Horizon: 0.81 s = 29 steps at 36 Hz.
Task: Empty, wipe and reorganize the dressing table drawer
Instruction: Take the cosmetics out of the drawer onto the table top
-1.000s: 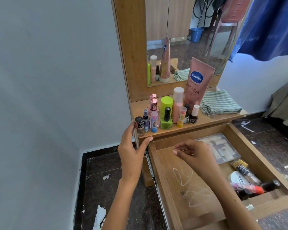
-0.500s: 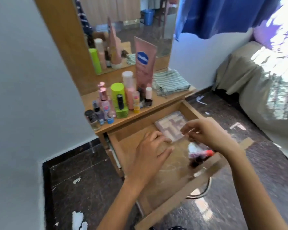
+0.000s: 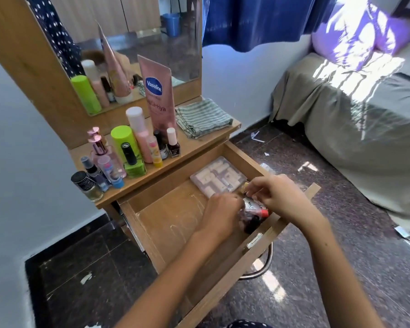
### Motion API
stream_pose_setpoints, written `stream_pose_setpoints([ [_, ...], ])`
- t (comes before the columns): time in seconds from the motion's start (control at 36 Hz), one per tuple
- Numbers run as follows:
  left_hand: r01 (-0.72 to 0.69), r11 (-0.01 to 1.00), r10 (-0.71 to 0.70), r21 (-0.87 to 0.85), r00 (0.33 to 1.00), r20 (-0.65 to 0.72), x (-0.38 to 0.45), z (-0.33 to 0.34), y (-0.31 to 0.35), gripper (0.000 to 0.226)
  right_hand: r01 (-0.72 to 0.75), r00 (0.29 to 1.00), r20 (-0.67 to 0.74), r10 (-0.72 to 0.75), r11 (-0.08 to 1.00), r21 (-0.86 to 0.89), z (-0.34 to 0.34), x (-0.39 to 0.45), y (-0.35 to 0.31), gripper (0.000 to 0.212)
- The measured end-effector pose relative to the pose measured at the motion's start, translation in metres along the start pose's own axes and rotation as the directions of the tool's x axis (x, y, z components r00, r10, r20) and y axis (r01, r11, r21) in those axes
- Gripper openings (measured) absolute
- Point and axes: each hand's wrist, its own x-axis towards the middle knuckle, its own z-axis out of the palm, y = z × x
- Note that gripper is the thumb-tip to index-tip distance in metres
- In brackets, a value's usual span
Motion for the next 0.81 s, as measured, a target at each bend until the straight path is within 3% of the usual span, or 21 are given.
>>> stream_pose_setpoints([
  [0.11,0.138,0.977,-0.153,-0.161,0.985,-0.086,-0.016,-0.021,-0.008,0.015,0.057,0.997,0.041,-0.059,0.997,0.046,0.000,-0.003,-0.005,0.013],
  [0.19,0.180,0.950,-0.224,-0.254,0.961,-0.159,-0.036,-0.044,-0.018,0.014,0.124,0.988,0.081,-0.133,0.987,0.106,0.006,-0.004,-0.020,0.019],
  [0.42,0.144,0.895,-0.348,-0.421,0.817,-0.460,-0.083,-0.102,-0.029,0.016,0.428,0.903,-0.086,-0.420,0.892,0.145,0.034,0.004,-0.096,0.014],
  [0.53,0.160,0.838,-0.448,-0.522,0.748,-0.490,-0.101,-0.127,-0.033,0.025,0.561,0.828,-0.161,-0.538,0.802,0.203,0.041,0.007,-0.131,0.010],
  [0.67,0.142,0.827,-0.490,-0.543,0.657,-0.573,-0.117,-0.159,-0.038,0.031,0.628,0.778,-0.237,-0.582,0.709,0.321,0.043,0.011,-0.159,0.016],
  [0.81,0.098,0.846,-0.483,-0.524,0.557,-0.675,-0.120,-0.203,-0.054,0.034,0.598,0.801,-0.266,-0.537,0.693,0.402,0.044,0.020,-0.169,0.015],
])
